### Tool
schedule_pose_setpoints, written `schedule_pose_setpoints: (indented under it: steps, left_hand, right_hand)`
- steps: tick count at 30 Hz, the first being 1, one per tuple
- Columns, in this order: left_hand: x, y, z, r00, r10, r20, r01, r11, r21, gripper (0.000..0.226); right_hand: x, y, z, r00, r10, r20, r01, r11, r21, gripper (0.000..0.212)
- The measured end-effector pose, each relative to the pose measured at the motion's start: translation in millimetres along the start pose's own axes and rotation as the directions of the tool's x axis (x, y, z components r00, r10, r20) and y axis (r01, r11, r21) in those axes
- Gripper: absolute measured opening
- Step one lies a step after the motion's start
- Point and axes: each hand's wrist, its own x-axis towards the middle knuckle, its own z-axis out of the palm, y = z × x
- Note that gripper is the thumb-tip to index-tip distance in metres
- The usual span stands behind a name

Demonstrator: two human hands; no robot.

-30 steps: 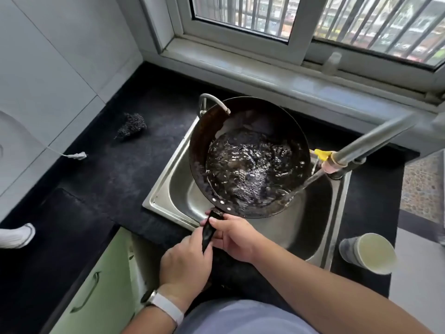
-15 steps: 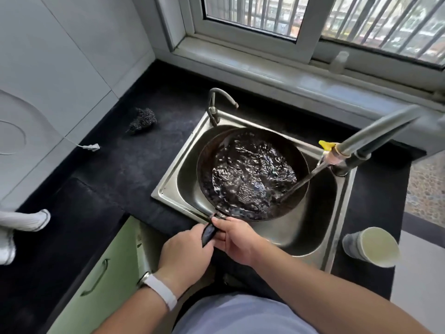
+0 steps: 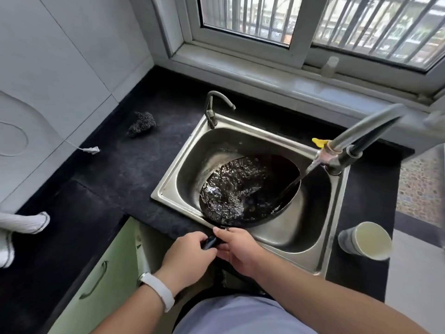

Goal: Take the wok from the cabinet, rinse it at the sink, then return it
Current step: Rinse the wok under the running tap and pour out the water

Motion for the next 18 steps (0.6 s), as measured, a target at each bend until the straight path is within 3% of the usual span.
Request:
schedule_pose_setpoints:
  steps: [6,12,18]
  left_hand:
    - [6,4,-4,0.993,-0.06,0.099,0.081,0.969,-0.232,0.007]
    - [11,14,-8,0.98,-0.047,0.195,0.115,0.928,-0.355,0.01]
    - [15,19,-12,0.956,-0.03,0.291,0.163,0.881,-0.444,0.021]
  right_hand:
    - [-6,-5,2,0.998,-0.055,-0.017,0.055,0.998,-0.043,0.012]
    - [-12,-9,-1,0.998,-0.063,0.031,0.061,0.997,0.051,0.007]
    - [-17,-13,-4,0.995,-0.1,0.019,0.1,0.995,-0.003,0.014]
